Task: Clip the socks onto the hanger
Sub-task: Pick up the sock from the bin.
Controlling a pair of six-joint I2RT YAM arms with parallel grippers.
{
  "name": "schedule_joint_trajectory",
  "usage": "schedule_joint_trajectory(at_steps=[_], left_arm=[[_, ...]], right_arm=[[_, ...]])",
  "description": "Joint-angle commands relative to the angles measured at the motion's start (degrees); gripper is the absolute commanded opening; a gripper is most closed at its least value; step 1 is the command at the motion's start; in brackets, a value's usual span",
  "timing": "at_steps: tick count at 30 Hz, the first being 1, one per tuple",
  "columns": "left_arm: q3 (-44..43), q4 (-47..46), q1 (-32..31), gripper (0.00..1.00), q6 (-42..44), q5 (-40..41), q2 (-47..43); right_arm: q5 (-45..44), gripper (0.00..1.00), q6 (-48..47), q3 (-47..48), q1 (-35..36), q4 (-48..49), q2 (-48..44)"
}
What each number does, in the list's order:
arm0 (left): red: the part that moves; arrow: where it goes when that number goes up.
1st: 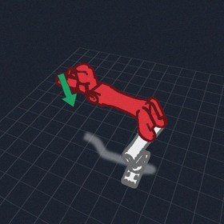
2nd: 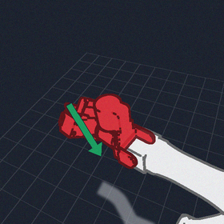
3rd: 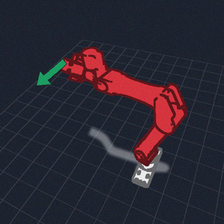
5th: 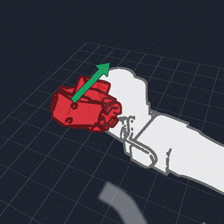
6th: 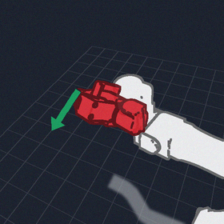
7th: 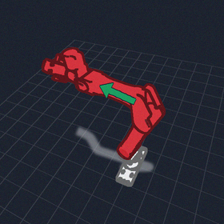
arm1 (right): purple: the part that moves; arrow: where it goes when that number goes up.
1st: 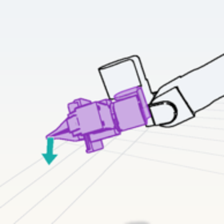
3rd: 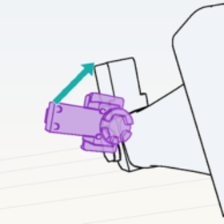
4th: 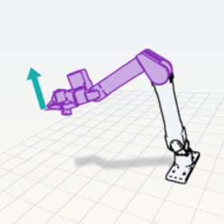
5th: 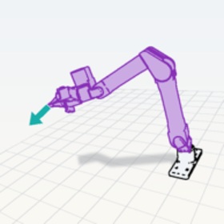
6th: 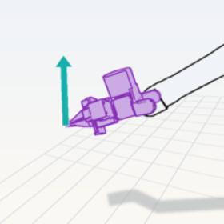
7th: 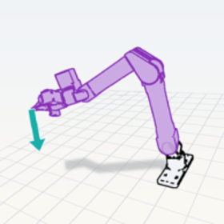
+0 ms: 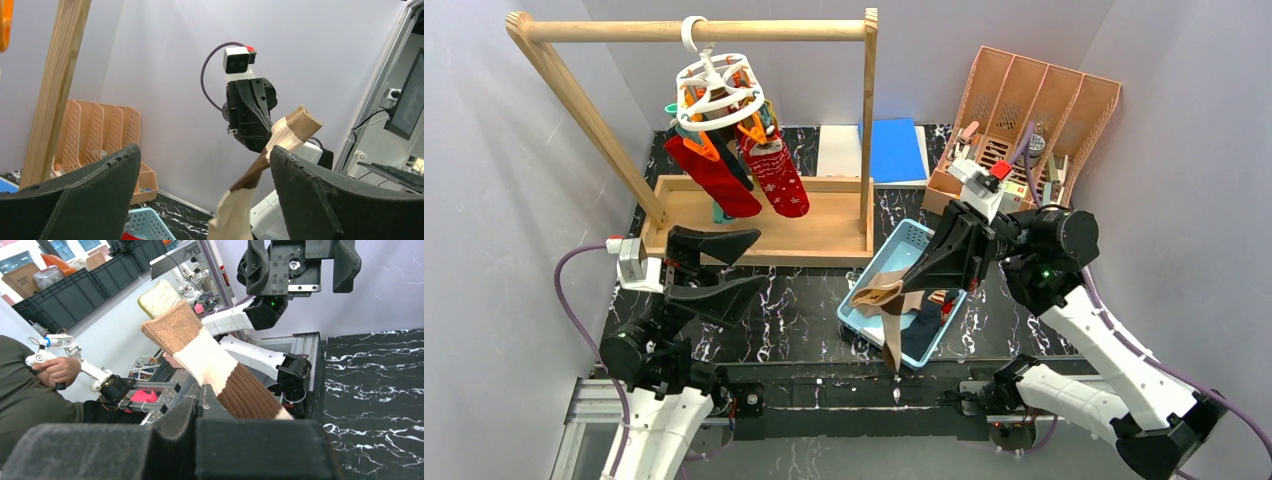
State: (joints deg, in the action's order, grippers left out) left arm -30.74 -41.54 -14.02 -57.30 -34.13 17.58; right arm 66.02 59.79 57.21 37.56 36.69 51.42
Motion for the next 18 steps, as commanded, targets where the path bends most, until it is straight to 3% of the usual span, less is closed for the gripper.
schedule_joint_trajectory(at_steps=[1,7,12,18], left_arm=[[-2.2,-10.1,-1.1,0.98,3.8,-3.6,4.5],[-7.1,-5.0,-3.9,0.88,3.3,-14.2,17.8],[-4.0,-0.4,-4.1,0.92,9.2,-10.2,10.1],[-0.2,7.2,-4.2,0.91,16.0,-9.0,5.2]], right_arm=[[0.6,0.01,6.3,0.4,0.5,13.6,2.3],[-1.8,0.01,0.4,1.9,0.5,7.3,4.3],[-4.1,0.01,-5.5,1.5,0.6,-0.7,3.7],[-8.6,0.01,-3.1,-5.3,0.6,4.5,3.1]])
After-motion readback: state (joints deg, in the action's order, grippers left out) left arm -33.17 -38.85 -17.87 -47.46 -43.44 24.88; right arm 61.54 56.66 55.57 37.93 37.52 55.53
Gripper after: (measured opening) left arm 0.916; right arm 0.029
